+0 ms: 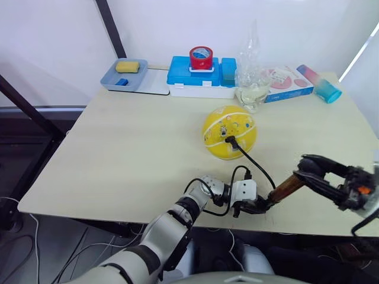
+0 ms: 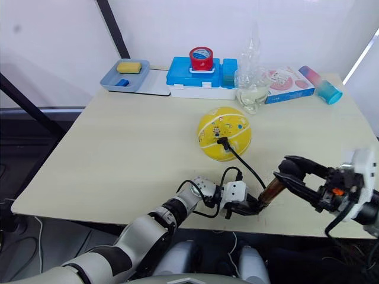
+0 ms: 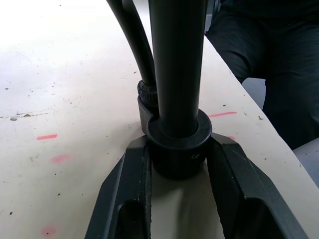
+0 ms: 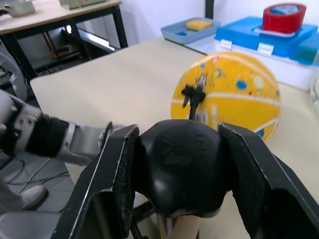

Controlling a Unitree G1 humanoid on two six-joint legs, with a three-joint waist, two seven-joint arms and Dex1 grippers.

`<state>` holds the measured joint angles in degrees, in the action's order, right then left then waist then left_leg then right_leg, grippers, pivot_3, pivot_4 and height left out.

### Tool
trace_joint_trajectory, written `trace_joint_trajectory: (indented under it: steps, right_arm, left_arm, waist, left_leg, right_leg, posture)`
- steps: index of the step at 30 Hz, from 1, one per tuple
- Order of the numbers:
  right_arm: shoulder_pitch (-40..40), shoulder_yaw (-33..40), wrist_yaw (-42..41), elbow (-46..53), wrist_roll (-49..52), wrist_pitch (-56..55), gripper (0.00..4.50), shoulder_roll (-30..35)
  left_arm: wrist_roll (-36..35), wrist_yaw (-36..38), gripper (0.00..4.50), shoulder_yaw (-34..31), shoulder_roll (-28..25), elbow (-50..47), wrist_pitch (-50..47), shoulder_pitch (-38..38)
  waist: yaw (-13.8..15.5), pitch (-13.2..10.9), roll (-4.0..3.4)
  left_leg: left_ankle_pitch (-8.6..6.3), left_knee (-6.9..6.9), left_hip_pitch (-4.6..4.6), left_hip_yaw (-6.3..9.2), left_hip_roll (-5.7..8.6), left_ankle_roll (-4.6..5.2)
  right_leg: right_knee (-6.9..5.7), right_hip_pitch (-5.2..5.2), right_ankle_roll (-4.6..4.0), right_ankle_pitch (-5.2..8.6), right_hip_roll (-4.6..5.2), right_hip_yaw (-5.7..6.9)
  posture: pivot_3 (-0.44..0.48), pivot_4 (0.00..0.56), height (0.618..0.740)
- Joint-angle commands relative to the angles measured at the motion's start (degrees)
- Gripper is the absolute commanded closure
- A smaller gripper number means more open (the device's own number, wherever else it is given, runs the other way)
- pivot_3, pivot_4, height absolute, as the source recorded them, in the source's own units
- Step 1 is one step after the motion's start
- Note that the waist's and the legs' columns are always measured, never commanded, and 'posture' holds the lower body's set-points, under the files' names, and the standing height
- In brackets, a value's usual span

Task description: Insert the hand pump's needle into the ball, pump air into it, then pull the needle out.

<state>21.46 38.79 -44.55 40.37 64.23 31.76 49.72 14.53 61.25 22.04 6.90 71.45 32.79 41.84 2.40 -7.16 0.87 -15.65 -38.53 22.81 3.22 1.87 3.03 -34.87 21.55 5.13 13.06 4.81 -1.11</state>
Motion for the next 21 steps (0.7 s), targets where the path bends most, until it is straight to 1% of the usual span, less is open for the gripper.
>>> trace_joint_trajectory:
  steps: [1, 5, 8, 10, 12, 17, 19, 21]
  right_arm:
    - [-1.76, 11.35, 2.27, -0.75, 6.34, 1.87, 2.48, 2.95]
    - [-3.18, 17.19, 3.69, -2.04, 13.51, 5.47, 2.48, 6.20]
    - [-4.17, 18.06, 5.04, -1.81, 16.10, 7.54, 2.48, 7.71]
    - [-4.16, 14.70, 5.63, -0.51, 14.03, 8.14, 2.48, 7.34]
    - [-2.27, 10.74, 4.35, 0.42, 8.64, 8.15, 2.48, 6.01]
    - [-0.49, 2.01, 3.04, 0.86, -0.24, 5.44, 2.48, 2.13]
    - [-0.20, -3.91, 2.94, -0.14, -5.64, 2.82, 2.48, -0.80]
    - [0.25, -9.03, 2.83, -1.75, -10.97, -0.05, 2.48, -3.57]
  left_arm:
    - [2.44, 1.31, 3.39, 1.89, -0.30, 2.01, -1.04, -1.33]
    - [2.46, 1.35, 3.39, 1.94, -0.27, 2.01, -1.02, -1.36]
    - [2.42, 1.41, 3.39, 1.94, -0.30, 1.96, -0.96, -1.41]
    - [2.39, 1.38, 3.39, 1.93, -0.35, 1.95, -1.00, -1.42]
    - [2.36, 1.43, 3.39, 1.91, -0.45, 1.90, -0.99, -1.49]
    - [2.30, 1.50, 3.39, 1.81, -0.81, 1.84, -0.95, -1.50]
    - [2.30, 1.43, 3.39, 1.79, -0.86, 1.84, -0.98, -1.43]
    - [2.24, 1.26, 3.39, 1.69, -0.87, 1.82, -1.06, -1.29]
  waist:
    - [-0.01, 0.00, 0.01]
    - [-0.03, -0.01, 0.02]
    - [0.01, -0.02, 0.04]
    - [-0.02, -0.01, 0.02]
    - [-0.02, -0.01, 0.08]
    - [-0.11, 0.05, 0.22]
    - [-0.13, 0.06, 0.21]
    - [-0.13, 0.14, 0.36]
  left_leg:
    - [0.00, 0.00, 0.00, 0.00, 0.00, 0.00]
    - [0.00, 0.00, 0.05, -0.02, -0.01, 0.00]
    - [0.00, 0.00, 0.06, -0.02, -0.01, 0.00]
    - [0.00, 0.00, 0.07, -0.03, -0.01, 0.00]
    - [0.00, 0.01, 0.07, -0.04, -0.01, 0.01]
    - [-0.01, 0.01, 0.06, -0.04, -0.01, 0.01]
    - [-0.01, 0.01, 0.03, -0.06, -0.01, 0.01]
    - [-0.01, 0.02, -0.03, -0.06, -0.03, 0.01]
  right_leg:
    - [0.00, 0.00, 0.00, 0.00, 0.01, 0.00]
    - [0.01, 0.00, 0.00, 0.00, 0.05, -0.01]
    - [0.01, -0.01, 0.00, 0.00, 0.07, -0.01]
    - [0.01, -0.01, 0.00, 0.00, 0.09, -0.02]
    - [0.02, -0.01, 0.00, 0.00, 0.09, -0.03]
    - [0.04, 0.01, 0.00, 0.00, 0.08, -0.02]
    - [0.03, 0.01, 0.01, 0.00, 0.08, -0.04]
    - [0.02, 0.01, 0.00, 0.01, 0.03, -0.04]
  posture:
    - [0.000, 0.150, 0.737]
    - [0.000, 0.150, 0.737]
    - [0.000, 0.150, 0.737]
    - [0.000, 0.150, 0.737]
    - [0.000, 0.150, 0.737]
    - [0.000, 0.150, 0.737]
    - [0.000, 0.150, 0.737]
    - [0.000, 0.150, 0.737]
